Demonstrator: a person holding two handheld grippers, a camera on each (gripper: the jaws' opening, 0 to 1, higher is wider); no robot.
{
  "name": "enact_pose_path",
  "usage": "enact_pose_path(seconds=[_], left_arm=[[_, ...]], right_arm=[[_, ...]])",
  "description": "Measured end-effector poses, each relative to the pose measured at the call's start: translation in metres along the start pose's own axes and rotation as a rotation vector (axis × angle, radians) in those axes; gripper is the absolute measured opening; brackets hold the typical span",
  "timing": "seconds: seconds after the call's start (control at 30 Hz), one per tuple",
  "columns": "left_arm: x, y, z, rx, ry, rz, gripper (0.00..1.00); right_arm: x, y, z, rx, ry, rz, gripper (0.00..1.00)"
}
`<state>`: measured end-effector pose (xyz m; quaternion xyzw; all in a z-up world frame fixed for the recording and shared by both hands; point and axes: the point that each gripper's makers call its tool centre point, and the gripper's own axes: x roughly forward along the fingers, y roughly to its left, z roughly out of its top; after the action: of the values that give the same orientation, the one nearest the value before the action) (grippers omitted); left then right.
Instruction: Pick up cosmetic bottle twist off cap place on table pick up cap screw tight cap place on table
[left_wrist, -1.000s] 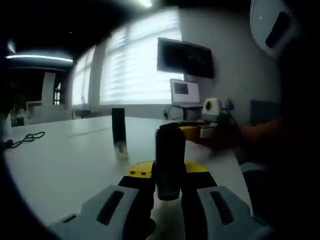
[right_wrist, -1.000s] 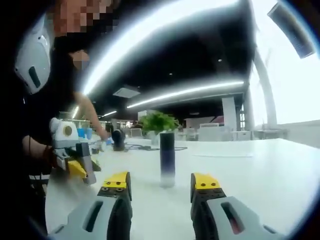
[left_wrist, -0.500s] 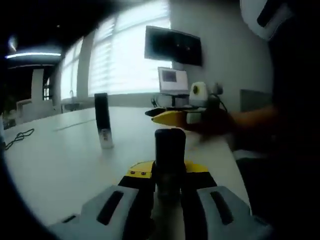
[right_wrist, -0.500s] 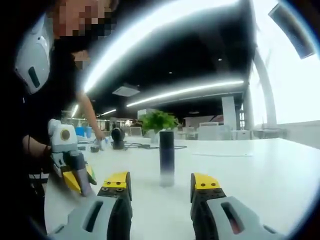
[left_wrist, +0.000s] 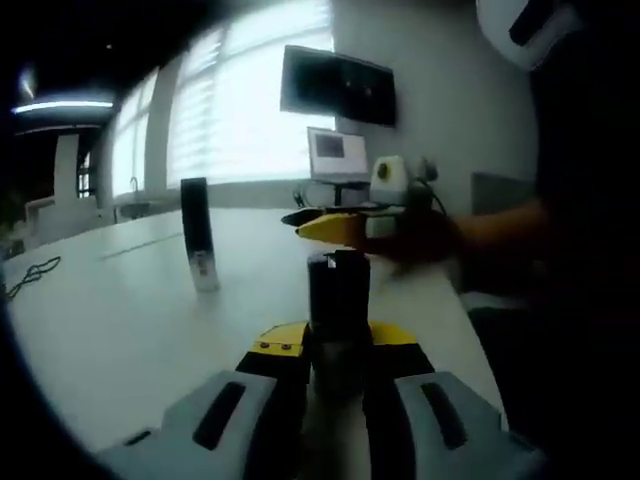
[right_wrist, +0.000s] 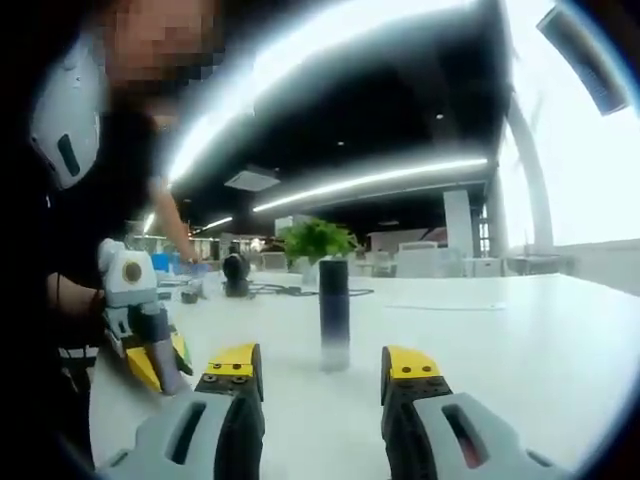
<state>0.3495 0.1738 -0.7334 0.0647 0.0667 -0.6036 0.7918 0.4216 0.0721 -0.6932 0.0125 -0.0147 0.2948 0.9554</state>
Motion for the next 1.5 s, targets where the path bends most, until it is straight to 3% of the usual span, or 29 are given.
enact_pose_path(seconds=[0.3,0.33,0.4,0.63,0.77,1.1,1.3,1.5], left_arm=[[0.000,0.001,0.000,-0.014,0.002,0.008,0.10],[0.000,0.002,0.000,-0.015,0.002,0.014,0.10],[0.000,0.003,0.000,-0.015,0.002,0.019,0.10],[0.000,0.004,0.002,-0.002,-0.006,0.032,0.10],[-0.001,0.005,0.006,-0.015,-0.027,0.024,0.10],[-0.004,0.007,0.014,-0.017,-0.081,0.033,0.10],[-0.004,0.009,0.014,-0.019,-0.087,0.044,0.10],[-0.004,0.008,0.014,-0.002,-0.083,0.068,0.09]], right_arm=[[-0.001,0.014,0.006,0.019,0.006,0.020,0.42],[0.000,0.022,0.008,0.080,-0.002,0.029,0.43],[0.000,0.031,0.011,0.093,-0.010,0.034,0.43],[0.000,0.103,0.036,0.163,-0.023,0.086,0.40],[0.002,0.124,0.043,0.179,-0.017,0.080,0.40],[0.005,0.133,0.033,0.176,0.022,0.057,0.35],[0.013,0.145,0.022,0.152,0.058,0.048,0.28],[0.019,0.143,0.011,0.159,0.068,-0.019,0.25]])
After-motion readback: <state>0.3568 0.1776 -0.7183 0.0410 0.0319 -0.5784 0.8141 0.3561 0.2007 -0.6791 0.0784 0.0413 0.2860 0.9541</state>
